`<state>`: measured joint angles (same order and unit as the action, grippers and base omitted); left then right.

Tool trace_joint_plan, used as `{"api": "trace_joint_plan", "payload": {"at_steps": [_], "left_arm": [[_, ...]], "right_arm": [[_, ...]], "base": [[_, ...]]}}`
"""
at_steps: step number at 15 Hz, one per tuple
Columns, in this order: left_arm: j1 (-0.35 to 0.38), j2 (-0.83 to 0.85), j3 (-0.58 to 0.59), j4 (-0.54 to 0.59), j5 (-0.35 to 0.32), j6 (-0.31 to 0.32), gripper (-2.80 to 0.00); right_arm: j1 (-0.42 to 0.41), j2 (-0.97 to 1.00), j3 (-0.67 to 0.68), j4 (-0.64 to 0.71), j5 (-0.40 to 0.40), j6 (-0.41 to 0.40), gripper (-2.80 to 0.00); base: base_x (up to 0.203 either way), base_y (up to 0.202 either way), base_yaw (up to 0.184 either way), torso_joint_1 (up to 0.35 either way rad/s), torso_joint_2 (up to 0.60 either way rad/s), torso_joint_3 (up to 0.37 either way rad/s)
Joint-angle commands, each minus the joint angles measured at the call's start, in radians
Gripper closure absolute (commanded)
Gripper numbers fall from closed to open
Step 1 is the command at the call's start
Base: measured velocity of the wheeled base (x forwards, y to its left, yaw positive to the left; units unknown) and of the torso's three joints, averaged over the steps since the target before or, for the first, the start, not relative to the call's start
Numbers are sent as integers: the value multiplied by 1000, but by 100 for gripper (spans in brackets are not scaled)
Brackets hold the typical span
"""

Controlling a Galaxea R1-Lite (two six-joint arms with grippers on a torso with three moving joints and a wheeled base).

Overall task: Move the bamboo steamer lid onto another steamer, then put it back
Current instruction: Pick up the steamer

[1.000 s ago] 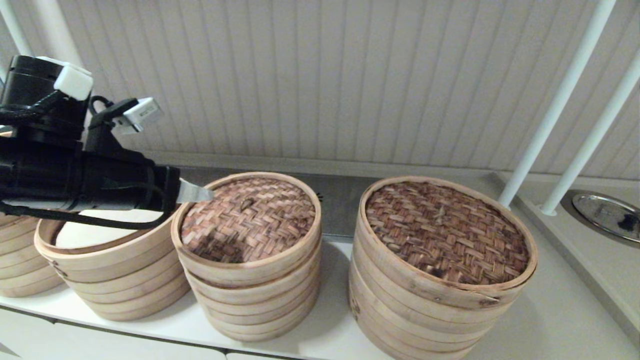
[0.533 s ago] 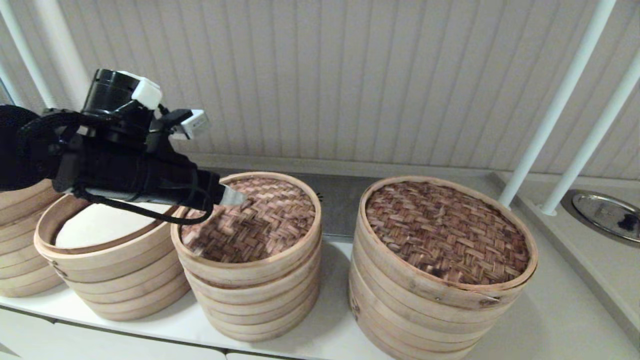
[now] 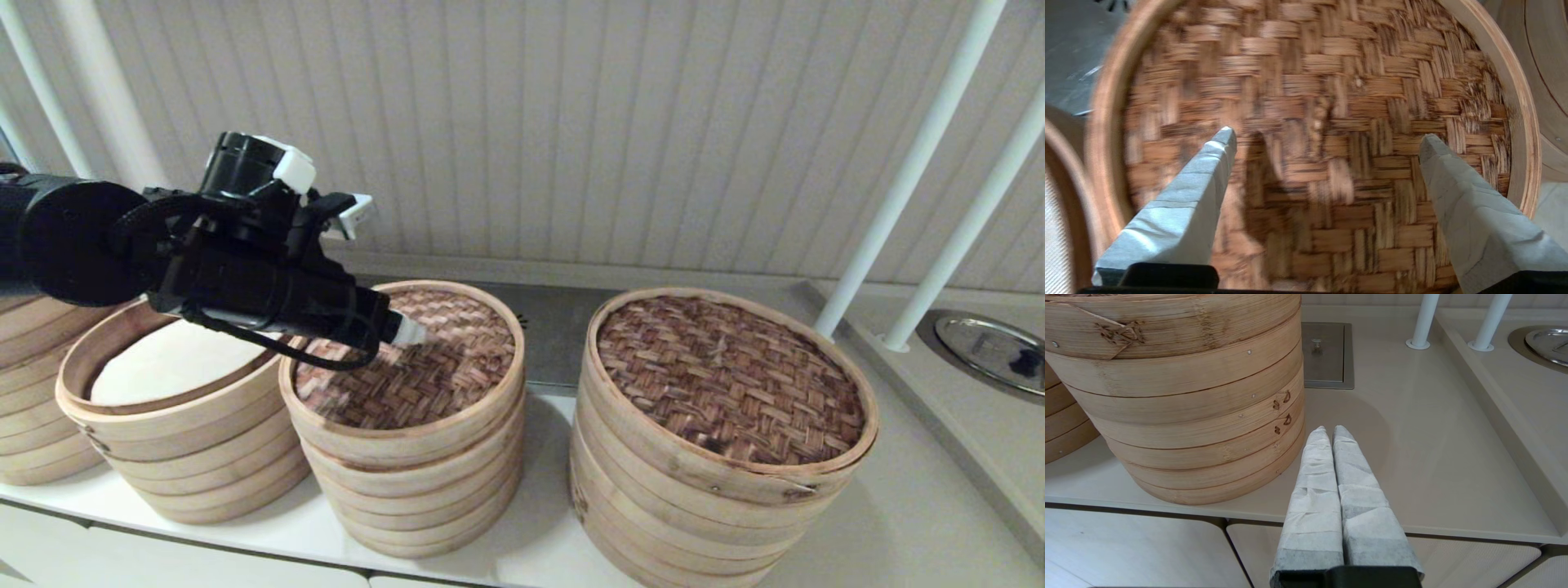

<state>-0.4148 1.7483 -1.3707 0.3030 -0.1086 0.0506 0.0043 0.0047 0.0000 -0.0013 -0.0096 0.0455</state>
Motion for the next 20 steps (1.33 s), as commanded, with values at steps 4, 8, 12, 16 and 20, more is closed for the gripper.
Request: {"api": "trace_joint_plan", "payload": {"at_steps": [4,8,12,16,20], "left_arm": [[-22,34,-24,2,55,8,-280],[-37,48,-23,1,55,8,-280],[-42,50,-21,-1,60,8,0],[-41,39,-4,-1,60,5,0],[-41,17,20,-2,61,8,0]], "right_arm": [[0,1,3,0,-1,0,0],[0,1,3,0,0,0,0],[0,1,3,0,0,0,0],[0,1,3,0,0,0,0],[0,1,3,0,0,0,0]], "base": [[0,0,0,0,0,0],[0,0,0,0,0,0],[0,0,0,0,0,0],[0,0,0,0,0,0],[0,0,0,0,0,0]]}}
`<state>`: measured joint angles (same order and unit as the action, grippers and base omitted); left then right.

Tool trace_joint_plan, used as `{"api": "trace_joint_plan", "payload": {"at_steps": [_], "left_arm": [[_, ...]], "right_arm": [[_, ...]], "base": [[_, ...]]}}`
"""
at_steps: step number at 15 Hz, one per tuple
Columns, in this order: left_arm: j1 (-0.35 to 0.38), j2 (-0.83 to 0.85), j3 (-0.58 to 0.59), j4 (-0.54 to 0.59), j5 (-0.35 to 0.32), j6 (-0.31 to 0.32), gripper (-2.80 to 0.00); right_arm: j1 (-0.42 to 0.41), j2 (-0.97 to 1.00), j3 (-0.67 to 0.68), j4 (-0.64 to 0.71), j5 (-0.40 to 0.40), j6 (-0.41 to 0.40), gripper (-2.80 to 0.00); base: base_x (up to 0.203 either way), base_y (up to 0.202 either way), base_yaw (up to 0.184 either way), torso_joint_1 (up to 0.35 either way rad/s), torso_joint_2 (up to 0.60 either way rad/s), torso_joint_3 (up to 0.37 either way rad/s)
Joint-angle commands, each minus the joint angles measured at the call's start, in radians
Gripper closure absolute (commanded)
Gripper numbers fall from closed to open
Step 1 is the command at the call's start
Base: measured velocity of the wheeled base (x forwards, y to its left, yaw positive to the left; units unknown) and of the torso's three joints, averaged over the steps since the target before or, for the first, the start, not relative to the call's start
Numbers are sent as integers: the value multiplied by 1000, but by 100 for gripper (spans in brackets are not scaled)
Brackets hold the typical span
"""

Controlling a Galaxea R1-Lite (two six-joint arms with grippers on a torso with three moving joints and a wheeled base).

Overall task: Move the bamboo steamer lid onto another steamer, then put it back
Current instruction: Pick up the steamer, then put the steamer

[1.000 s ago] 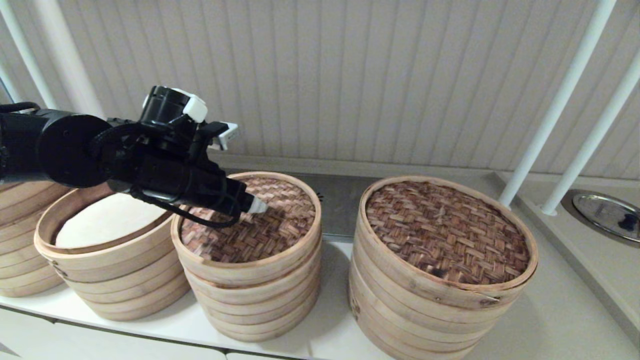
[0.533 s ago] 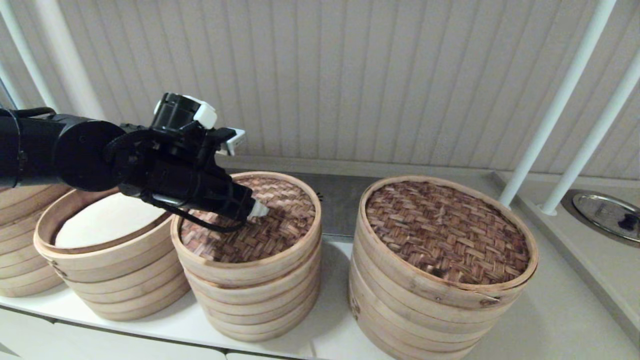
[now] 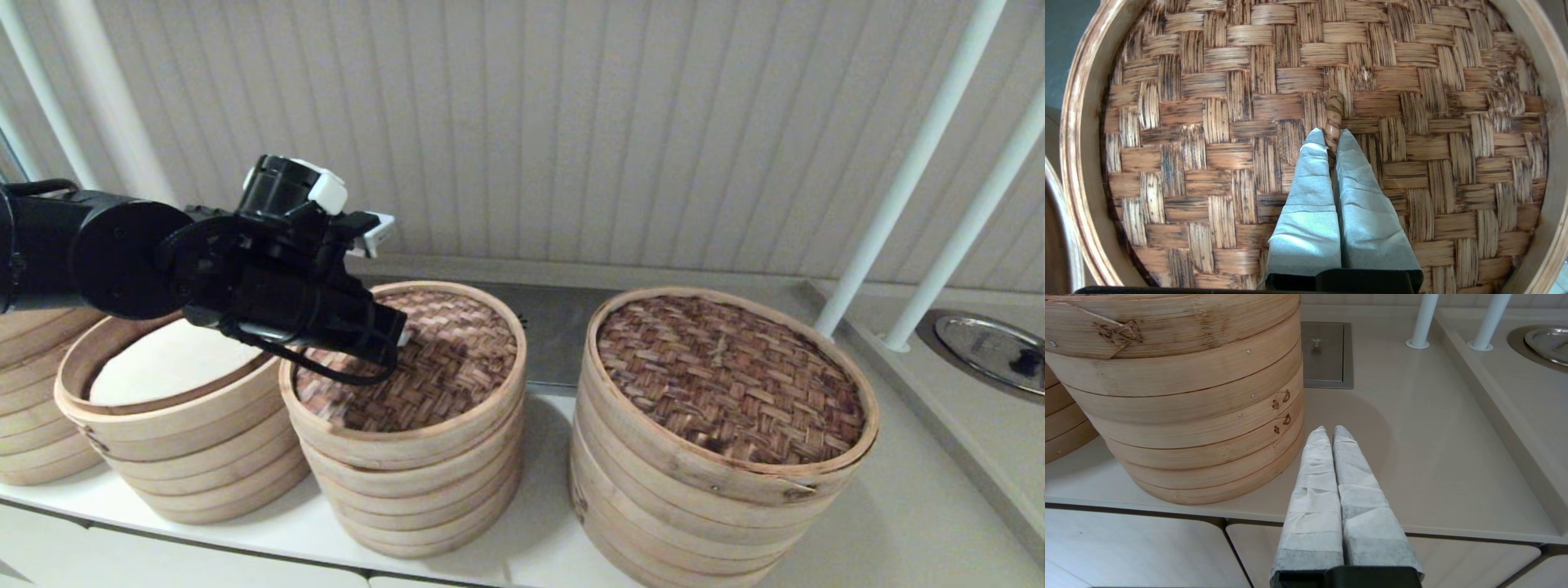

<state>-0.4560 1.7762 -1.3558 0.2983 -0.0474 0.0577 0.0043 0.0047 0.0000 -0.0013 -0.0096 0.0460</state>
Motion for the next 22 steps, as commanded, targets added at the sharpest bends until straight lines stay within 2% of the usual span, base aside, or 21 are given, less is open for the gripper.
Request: {"api": "trace_joint_plan", "payload": {"at_steps": [1,8,11,13,22], "left_arm": [[1,-20,10,5,-1,1,0],[2,-43,1,-4,-2,-7,0],[14,-44,16,-101,1,-9,0],[16,-58,14,-108,19,-9,0],[96,-116,19,-119,12,-15,0]], "right_arm": [[0,1,3,0,0,0,0],[0,1,3,0,0,0,0],[0,1,3,0,0,0,0],[0,1,3,0,0,0,0],[0,1,3,0,0,0,0]], "base": [[0,0,0,0,0,0],[0,0,0,0,0,0],[0,0,0,0,0,0],[0,0,0,0,0,0],[0,0,0,0,0,0]]}}
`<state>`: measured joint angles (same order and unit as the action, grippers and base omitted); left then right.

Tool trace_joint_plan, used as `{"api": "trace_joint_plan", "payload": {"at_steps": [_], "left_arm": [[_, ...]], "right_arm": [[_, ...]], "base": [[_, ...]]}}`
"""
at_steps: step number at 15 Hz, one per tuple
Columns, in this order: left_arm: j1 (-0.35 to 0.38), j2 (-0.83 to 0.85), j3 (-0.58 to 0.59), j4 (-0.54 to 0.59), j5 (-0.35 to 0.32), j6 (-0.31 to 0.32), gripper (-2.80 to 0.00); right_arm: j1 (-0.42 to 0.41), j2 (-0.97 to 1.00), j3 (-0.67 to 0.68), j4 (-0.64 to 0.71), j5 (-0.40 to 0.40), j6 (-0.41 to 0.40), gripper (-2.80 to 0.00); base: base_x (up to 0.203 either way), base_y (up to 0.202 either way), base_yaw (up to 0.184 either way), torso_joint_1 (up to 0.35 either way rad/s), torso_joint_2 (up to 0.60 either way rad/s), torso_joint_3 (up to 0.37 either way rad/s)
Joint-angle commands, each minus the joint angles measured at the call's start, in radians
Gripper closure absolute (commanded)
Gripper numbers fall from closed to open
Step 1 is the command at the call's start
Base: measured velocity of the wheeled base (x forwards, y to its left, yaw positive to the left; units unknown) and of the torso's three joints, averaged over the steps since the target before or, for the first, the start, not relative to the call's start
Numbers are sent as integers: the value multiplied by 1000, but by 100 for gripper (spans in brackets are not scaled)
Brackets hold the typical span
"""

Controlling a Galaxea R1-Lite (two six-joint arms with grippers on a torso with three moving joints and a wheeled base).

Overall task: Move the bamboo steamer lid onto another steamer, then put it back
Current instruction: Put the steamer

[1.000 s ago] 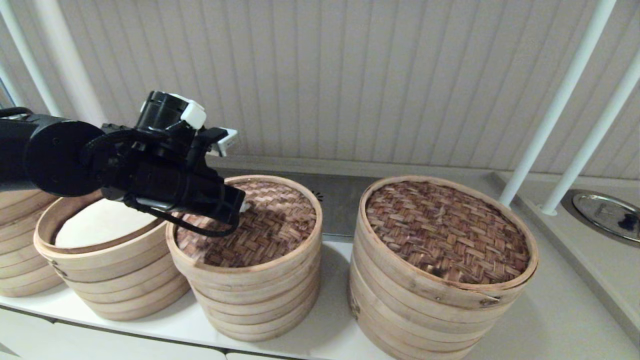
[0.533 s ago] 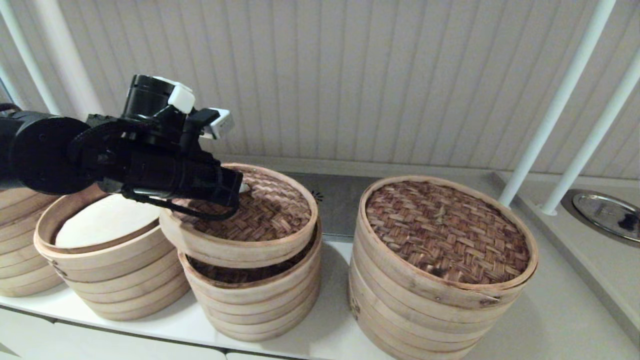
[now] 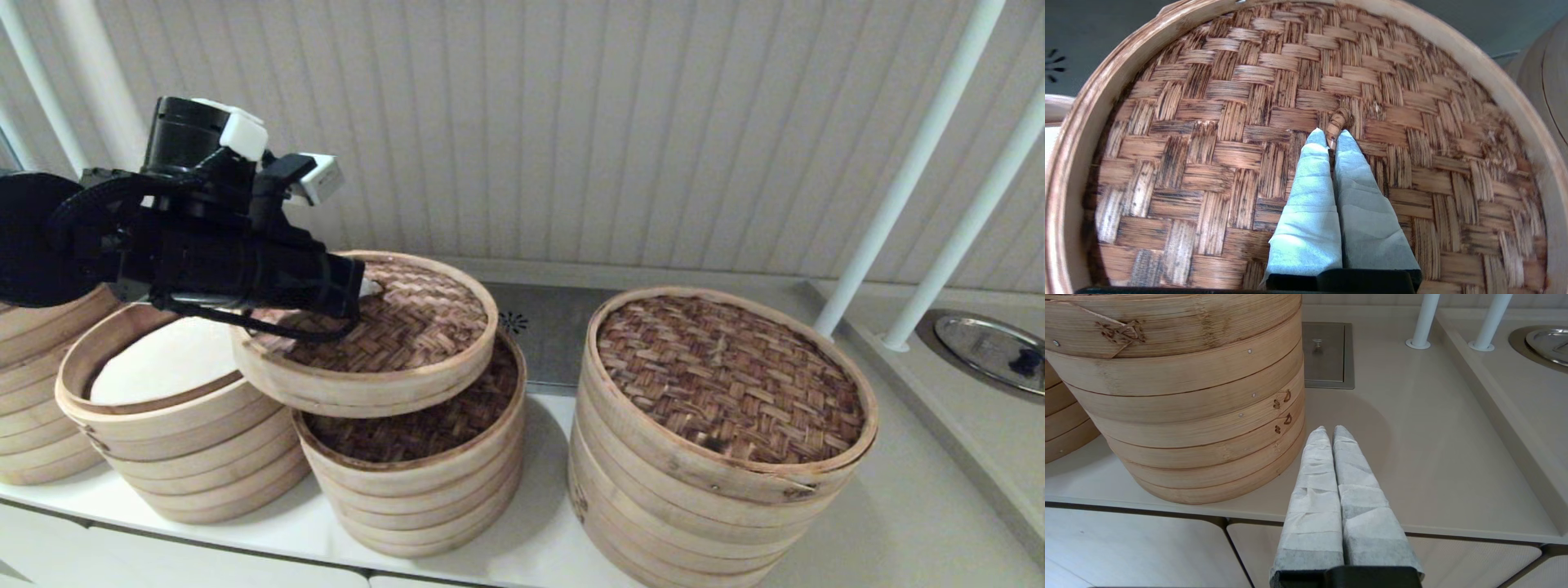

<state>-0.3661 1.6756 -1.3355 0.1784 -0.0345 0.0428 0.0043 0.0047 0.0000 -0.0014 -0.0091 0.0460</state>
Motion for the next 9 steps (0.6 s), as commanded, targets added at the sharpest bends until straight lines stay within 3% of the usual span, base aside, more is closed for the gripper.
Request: {"api": "trace_joint_plan", "payload": {"at_steps": [1,4,9], "left_arm": [[27,-28,8,1,-1,1,0],[82,-59,35,0,-4,2,0],[211,-90,96,-42,-67,2,0]], "right_arm": [[0,1,3,0,-2,-1,0],[0,1,3,0,0,0,0],[0,1,3,0,0,-1,0]], "base": [[0,0,0,0,0,0],[0,0,0,0,0,0],[0,0,0,0,0,0]]}}
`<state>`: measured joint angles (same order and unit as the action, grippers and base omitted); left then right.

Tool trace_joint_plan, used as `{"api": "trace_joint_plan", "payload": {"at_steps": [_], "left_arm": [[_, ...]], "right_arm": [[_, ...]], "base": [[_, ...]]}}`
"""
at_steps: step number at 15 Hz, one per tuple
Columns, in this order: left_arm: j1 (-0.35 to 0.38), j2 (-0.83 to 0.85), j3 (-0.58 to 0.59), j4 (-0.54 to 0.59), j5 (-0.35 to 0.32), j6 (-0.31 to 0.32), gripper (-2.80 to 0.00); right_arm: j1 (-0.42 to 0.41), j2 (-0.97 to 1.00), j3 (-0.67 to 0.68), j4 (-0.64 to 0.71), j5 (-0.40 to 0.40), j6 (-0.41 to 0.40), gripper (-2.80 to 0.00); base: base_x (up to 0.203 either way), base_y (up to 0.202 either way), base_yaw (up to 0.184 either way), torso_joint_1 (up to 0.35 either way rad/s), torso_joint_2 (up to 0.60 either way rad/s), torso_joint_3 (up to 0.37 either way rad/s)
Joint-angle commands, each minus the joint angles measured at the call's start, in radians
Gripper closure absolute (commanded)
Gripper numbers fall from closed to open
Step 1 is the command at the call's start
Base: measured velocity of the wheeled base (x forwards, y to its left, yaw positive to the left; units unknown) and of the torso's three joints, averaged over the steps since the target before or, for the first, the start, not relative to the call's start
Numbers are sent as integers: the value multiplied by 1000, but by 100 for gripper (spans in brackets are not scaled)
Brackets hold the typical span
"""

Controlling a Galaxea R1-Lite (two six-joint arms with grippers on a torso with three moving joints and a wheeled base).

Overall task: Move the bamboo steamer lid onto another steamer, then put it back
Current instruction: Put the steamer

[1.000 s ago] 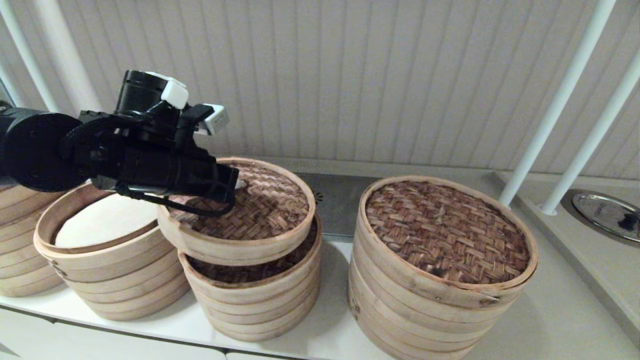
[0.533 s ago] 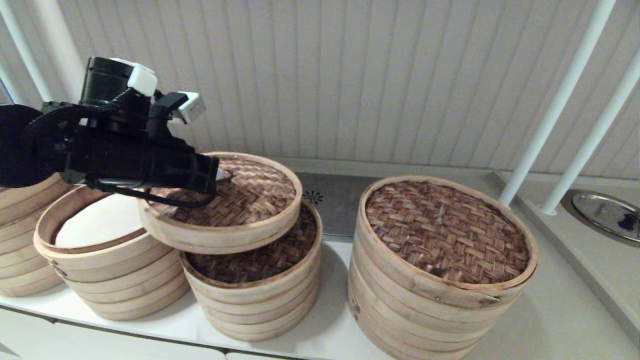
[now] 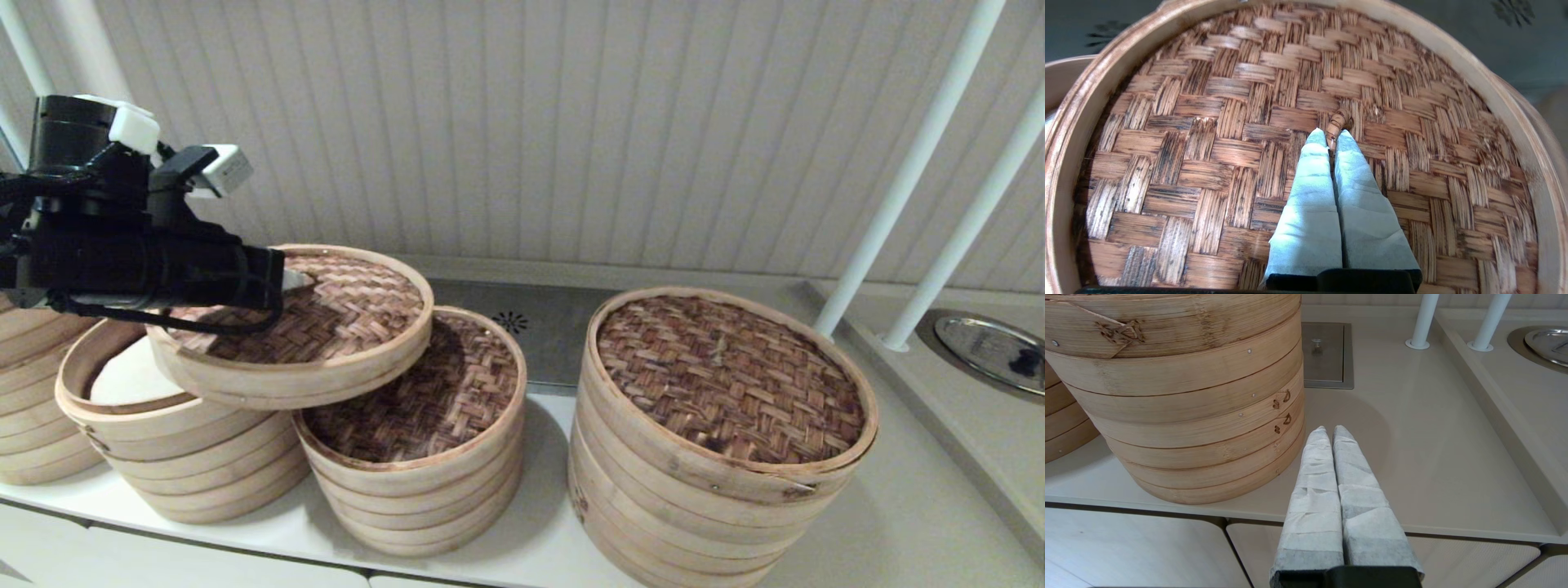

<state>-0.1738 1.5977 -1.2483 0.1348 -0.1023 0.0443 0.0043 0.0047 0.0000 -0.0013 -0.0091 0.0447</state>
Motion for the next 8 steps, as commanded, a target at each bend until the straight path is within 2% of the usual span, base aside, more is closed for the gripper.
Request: {"api": "trace_joint_plan", "payload": {"at_steps": [1,3,8], "left_arm": [[50,-13,17,-24,-19,0,0],[117,-16,47,-62,-57,0,0],[225,-27,86,-75,-132,0,0]], "right_arm": [[0,1,3,0,0,0,0],[0,1,3,-1,0,0,0],[0,1,3,0,0,0,0]], "base": [[0,0,0,0,0,0],[0,0,0,0,0,0],[0,0,0,0,0,0]]}}
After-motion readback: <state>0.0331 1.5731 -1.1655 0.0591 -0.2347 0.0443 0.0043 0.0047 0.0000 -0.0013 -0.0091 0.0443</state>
